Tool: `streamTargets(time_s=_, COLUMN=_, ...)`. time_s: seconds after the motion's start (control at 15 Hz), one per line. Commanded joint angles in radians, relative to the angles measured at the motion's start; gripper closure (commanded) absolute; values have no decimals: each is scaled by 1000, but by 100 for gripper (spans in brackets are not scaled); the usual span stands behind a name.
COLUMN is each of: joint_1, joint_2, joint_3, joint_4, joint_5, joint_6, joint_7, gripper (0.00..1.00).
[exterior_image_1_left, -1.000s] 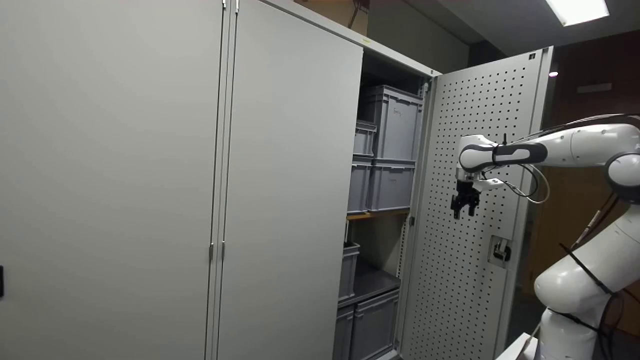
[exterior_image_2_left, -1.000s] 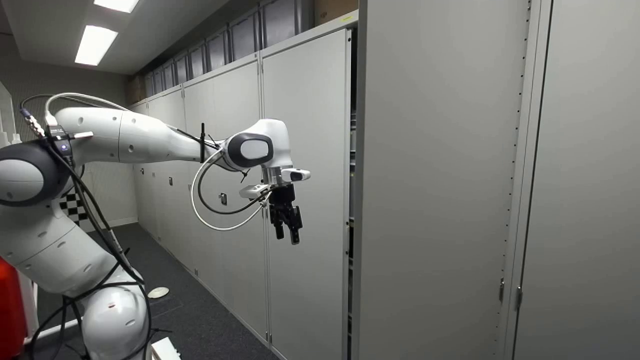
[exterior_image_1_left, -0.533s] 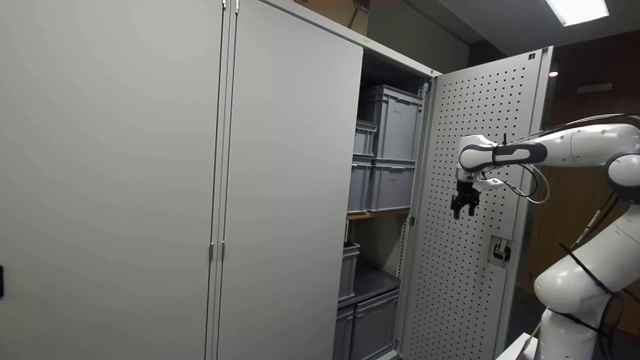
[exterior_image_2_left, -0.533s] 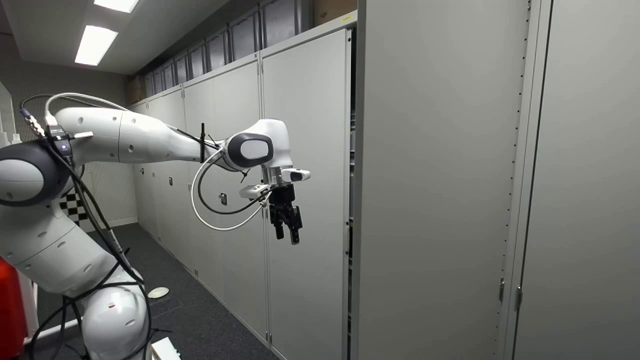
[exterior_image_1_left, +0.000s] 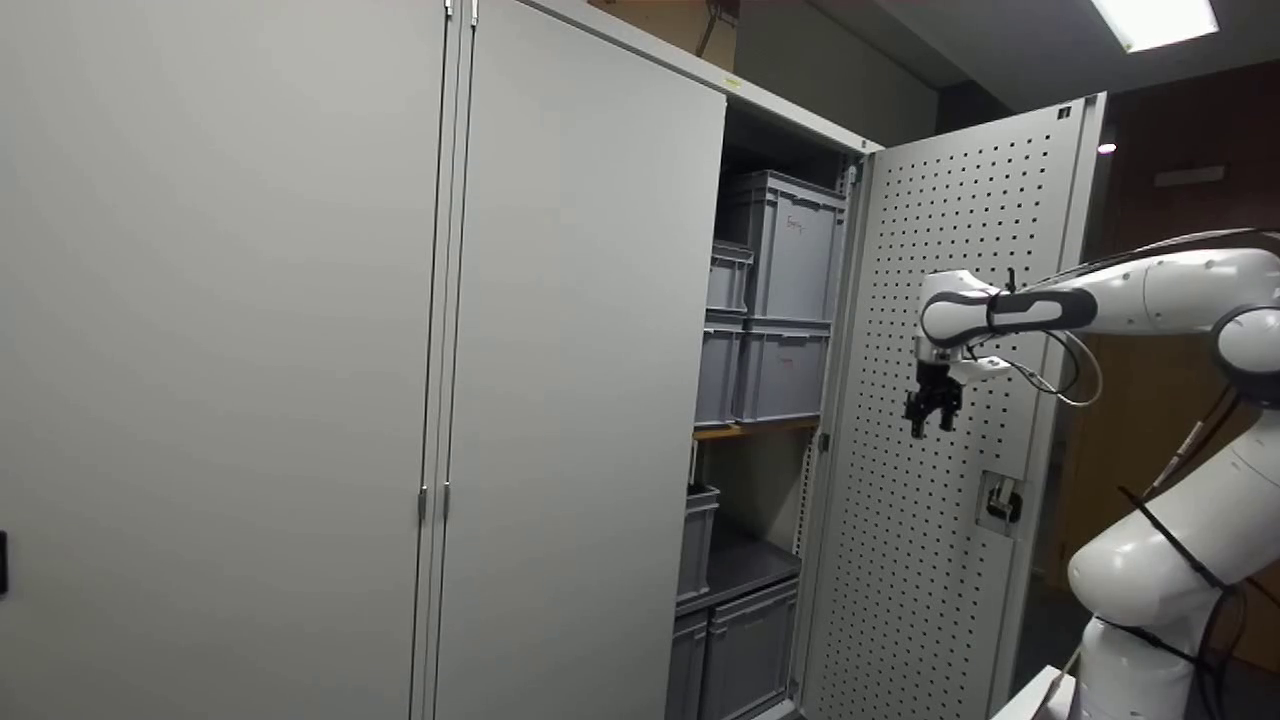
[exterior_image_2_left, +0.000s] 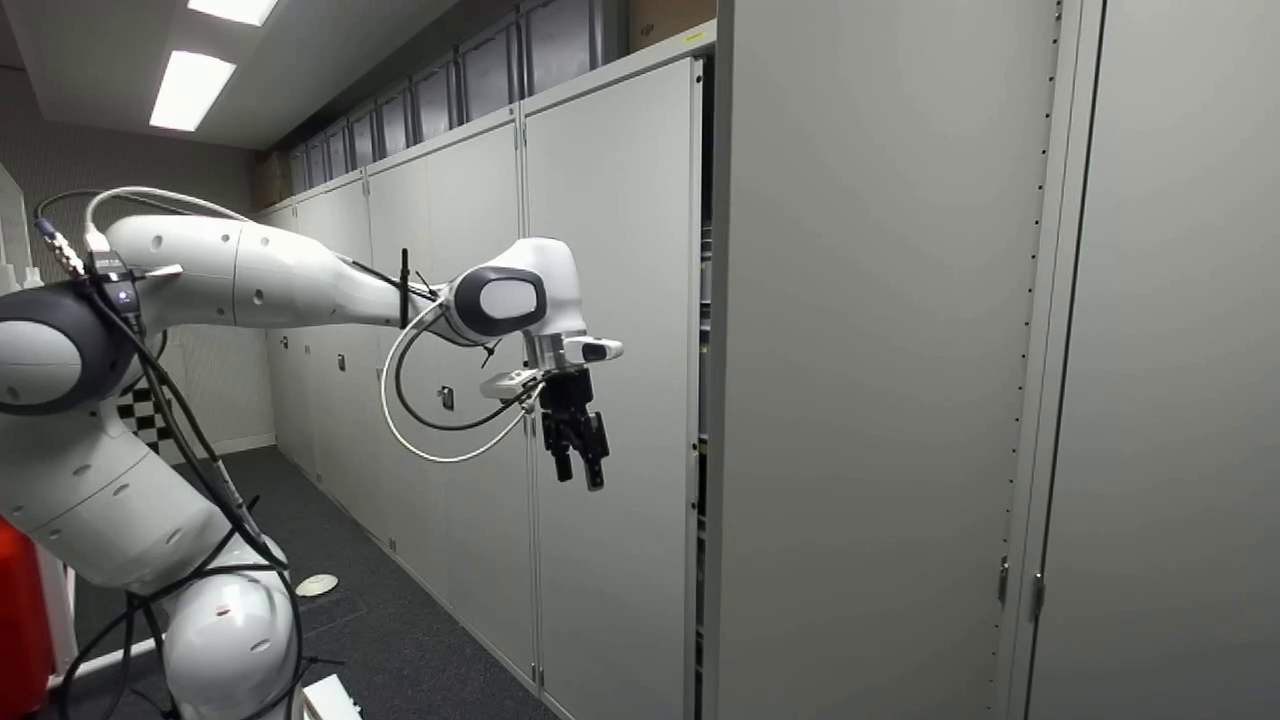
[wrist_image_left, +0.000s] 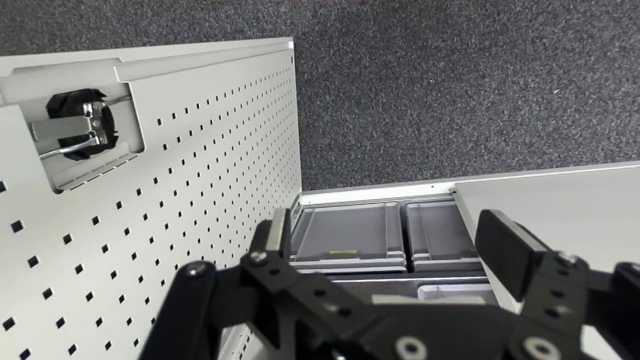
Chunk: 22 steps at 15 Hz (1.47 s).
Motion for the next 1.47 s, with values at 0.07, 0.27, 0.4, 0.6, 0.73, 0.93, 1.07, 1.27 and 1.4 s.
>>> streamTargets(time_s=0.07, joint_1=-12, joint_2=-57, joint_3=-16, joint_4=-62, joint_5=-52, joint_6=74, joint_7=7, gripper=0)
streamTargets(time_s=0.27, joint_1=-13, joint_2=-94, joint_3=-1, joint_4=-93, joint_5=-45, joint_6=94, joint_7=50, gripper=0)
streamTargets(time_s=0.4, joint_1=-15, joint_2=-126, joint_3=16, joint_4=-115, joint_5=-42, joint_6=98, joint_7=93, gripper=0)
streamTargets(time_s=0.6, joint_1=-20, joint_2=-179, joint_3=47, joint_4=-142, joint_5=-46, joint_6=95, joint_7=165, gripper=0)
streamTargets(time_s=0.73, joint_1=-25, joint_2=-215, joint_3=68, joint_4=-160, joint_5=-53, joint_6=91, joint_7=208, gripper=0)
streamTargets(time_s=0.93, joint_1=-36, joint_2=-269, joint_3=86, joint_4=-184, joint_5=-59, joint_6=86, joint_7=260, gripper=0)
streamTargets(time_s=1.07, joint_1=-51, joint_2=-304, joint_3=94, joint_4=-200, joint_5=-76, joint_6=83, joint_7=282, gripper=0)
streamTargets(time_s=1.27, joint_1=-75, joint_2=-355, joint_3=95, joint_4=-225, joint_5=-126, joint_6=83, joint_7=281, gripper=0)
streamTargets(time_s=1.4, joint_1=-88, joint_2=-384, joint_3=87, joint_4=-237, joint_5=-156, joint_6=82, joint_7=274, gripper=0)
